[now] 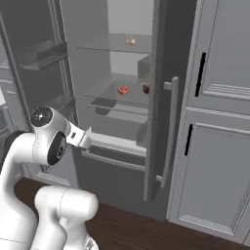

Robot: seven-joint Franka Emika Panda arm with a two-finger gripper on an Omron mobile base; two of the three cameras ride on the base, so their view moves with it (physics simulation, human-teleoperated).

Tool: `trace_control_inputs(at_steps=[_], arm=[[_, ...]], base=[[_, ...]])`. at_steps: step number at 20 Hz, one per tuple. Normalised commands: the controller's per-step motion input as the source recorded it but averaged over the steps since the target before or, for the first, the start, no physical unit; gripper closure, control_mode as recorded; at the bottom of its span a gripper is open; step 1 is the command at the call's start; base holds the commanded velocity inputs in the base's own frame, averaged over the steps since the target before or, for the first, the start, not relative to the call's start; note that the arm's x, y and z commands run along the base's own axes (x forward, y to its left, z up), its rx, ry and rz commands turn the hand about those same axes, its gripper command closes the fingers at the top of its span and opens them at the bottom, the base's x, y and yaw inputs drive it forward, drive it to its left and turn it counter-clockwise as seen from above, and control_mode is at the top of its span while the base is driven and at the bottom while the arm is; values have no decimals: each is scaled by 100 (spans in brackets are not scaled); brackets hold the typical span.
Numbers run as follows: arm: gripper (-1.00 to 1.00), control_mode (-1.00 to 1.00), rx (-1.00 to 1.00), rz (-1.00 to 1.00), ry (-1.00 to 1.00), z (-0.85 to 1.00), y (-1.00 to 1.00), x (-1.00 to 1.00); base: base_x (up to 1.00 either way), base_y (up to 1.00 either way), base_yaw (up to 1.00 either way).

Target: Place one garlic and one steak in each tupperware on the nearby counter, to pack two identical lunches.

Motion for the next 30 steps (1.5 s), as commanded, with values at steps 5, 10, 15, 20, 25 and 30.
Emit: trace_control_inputs(at_steps=[5,10,15,20,25,30], arm=[[-100,100,0,0,0,0,0,0],[-100,100,0,0,0,0,0,0],[-100,100,0,0,0,0,0,0],[-100,100,0,0,0,0,0,0],[-100,100,0,0,0,0,0,0],[-100,-100,0,-1,0,-3,-1,30]], base=[[93,0,-23],[75,41,-31],[57,53,-31],[48,15,-28],[58,0,-13],[21,0,-1]])
